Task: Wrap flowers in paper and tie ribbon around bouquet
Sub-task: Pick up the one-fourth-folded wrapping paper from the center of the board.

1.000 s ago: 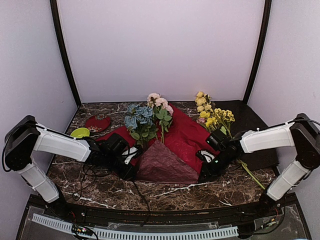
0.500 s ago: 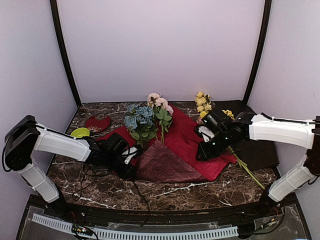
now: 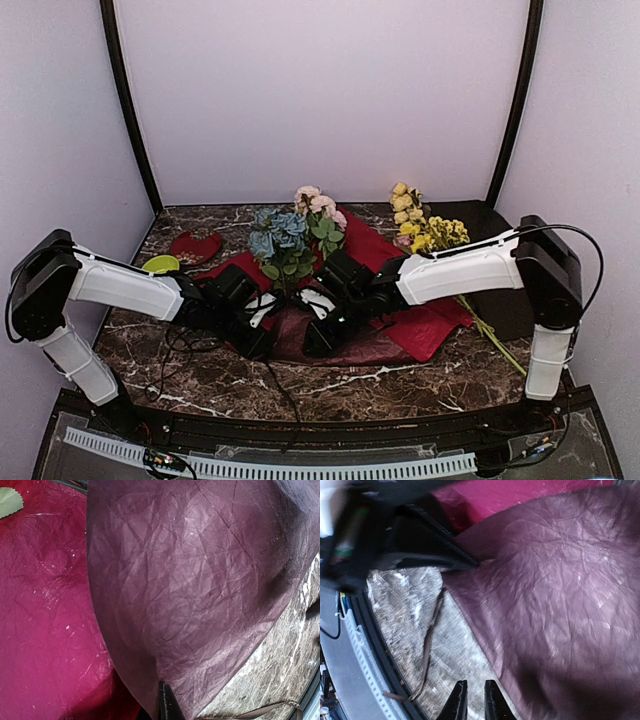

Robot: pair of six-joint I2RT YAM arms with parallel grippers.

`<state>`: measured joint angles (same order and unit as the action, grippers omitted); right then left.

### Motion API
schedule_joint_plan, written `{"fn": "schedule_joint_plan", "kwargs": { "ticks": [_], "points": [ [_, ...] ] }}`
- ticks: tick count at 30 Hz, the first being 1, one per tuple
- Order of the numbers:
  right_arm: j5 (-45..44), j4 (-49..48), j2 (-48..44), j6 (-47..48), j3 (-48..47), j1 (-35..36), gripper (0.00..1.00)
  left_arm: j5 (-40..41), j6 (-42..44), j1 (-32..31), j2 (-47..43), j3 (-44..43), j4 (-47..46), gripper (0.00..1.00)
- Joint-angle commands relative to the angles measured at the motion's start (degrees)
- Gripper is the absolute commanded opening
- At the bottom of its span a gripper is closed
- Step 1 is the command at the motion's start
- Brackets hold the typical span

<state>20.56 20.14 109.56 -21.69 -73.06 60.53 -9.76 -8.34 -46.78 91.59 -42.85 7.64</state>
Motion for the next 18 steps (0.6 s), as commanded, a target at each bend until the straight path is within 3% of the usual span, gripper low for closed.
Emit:
{"fn": "schedule_joint_plan", "kwargs": {
  "ticks": [1, 5, 9, 12, 18],
  "points": [
    [1.54, -3.68, 3.87, -0.50, -1.19, -1.80, 0.11, 2.11, 0.06, 0.29, 0.35, 0.14, 4.83, 0.00],
    [-0.53, -2.04, 7.22, -1.38, 0.55, -3.11, 0.09, 1.36, -0.47, 0.24, -0.94, 0.32, 4.89, 0.04],
    [0.58, -2.69, 7.78, -2.12, 2.46, -3.23, 0.09, 0.13, -3.20, 0.35, -5.80, 0.55, 3.78, 0.38],
    [1.26, -2.92, 7.87, -2.35, 2.84, -3.23, 0.08, -0.27, -7.30, 1.19, -11.46, 0.71, 3.29, 0.53],
    [1.55, -2.29, 7.64, -2.16, 2.50, -3.23, 0.08, -0.62, -21.80, 9.95, -17.40, 3.56, 8.60, 0.57]
  ]
}}
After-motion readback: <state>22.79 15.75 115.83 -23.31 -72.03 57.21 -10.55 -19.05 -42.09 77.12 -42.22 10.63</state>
